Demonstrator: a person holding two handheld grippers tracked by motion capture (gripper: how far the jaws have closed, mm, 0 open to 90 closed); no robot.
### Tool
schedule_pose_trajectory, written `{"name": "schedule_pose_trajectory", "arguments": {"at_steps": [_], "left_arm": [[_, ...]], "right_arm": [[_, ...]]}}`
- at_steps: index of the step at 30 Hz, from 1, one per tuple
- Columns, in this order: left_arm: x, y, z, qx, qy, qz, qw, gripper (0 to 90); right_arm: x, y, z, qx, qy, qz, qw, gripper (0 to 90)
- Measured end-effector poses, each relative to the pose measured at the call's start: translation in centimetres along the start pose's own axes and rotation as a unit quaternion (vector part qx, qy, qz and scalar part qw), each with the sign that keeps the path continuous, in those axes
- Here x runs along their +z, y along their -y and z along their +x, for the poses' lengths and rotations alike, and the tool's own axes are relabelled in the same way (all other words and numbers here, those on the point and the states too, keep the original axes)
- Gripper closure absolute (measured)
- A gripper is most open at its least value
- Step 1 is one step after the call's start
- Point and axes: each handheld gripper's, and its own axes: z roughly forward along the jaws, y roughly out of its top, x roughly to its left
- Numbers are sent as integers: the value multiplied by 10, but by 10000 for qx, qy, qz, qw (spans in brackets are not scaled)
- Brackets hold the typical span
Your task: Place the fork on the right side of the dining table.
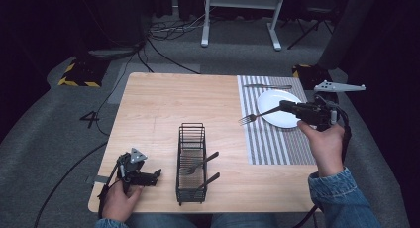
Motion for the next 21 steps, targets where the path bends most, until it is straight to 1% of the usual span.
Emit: {"name": "schedule_pose_trajectory", "arguments": {"at_steps": [4,8,10,11,13,15,17,21], "left_arm": [[0,0,0,3,-1,2,10000,2],[0,0,0,3,-1,3,10000,2],[0,0,0,3,-1,3,10000,2],[0,0,0,-1,0,0,10000,2],[0,0,0,0,-1,1,10000,2],[0,0,0,4,-2,2,10000,2],[0,0,0,0,-1,1,10000,2],[0,0,0,2,-3,0,10000,2]], "right_arm": [[6,10,-20,266,143,123,9995,867],[12,23,-39,522,314,268,9978,867],[15,29,-48,634,288,298,9971,866],[16,32,-51,664,296,306,9969,866],[18,37,-57,693,385,342,9963,866],[20,41,-63,671,548,409,9954,866],[22,46,-69,706,651,464,9943,866],[25,55,-82,859,732,531,9922,866]]}}
